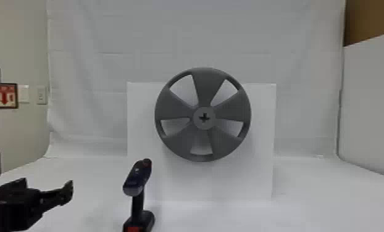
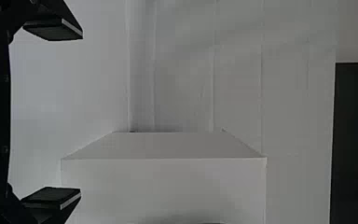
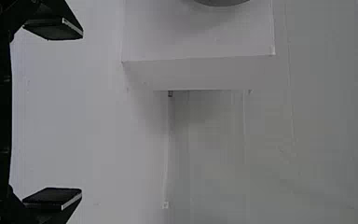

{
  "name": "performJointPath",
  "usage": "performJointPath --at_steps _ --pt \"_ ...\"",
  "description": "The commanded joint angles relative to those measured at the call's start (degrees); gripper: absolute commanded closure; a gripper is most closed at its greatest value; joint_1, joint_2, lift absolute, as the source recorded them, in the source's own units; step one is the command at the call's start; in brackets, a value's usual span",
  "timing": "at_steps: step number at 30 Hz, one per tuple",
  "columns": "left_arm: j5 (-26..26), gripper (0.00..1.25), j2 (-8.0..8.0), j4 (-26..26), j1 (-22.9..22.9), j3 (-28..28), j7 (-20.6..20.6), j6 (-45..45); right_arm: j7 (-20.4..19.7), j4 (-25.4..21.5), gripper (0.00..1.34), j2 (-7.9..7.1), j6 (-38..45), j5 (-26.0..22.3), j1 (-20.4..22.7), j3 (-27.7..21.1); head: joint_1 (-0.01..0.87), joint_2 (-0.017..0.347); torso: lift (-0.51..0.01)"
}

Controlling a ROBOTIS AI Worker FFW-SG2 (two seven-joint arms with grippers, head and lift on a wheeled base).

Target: Grasp the drill and bring into the middle of wheel

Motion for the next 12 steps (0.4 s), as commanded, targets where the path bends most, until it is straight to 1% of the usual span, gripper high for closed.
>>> performJointPath --at_steps 1,4,9,12 --pt "-0.06 0.1 0.0 0.0 -0.26 0.0 0.09 0.0 0.0 0.07 0.11 0.09 0.0 0.1 0.01 -0.14 0.054 0.031 -0.403" --pt "-0.06 0.1 0.0 0.0 -0.34 -0.09 0.26 0.0 0.0 0.07 0.11 0.18 -0.09 0.72 0.01 -0.14 0.054 0.031 -0.403" --pt "-0.06 0.1 0.0 0.0 -0.08 0.26 0.88 -0.09 -0.08 -0.02 0.11 0.71 -1.23 3.09 0.01 0.21 0.054 0.031 -0.403" --pt "0.02 0.1 0.0 0.0 0.62 0.62 1.4 -1.58 -0.44 -0.02 0.11 1.06 -2.55 4.76 -0.43 1.09 0.054 0.031 -0.403"
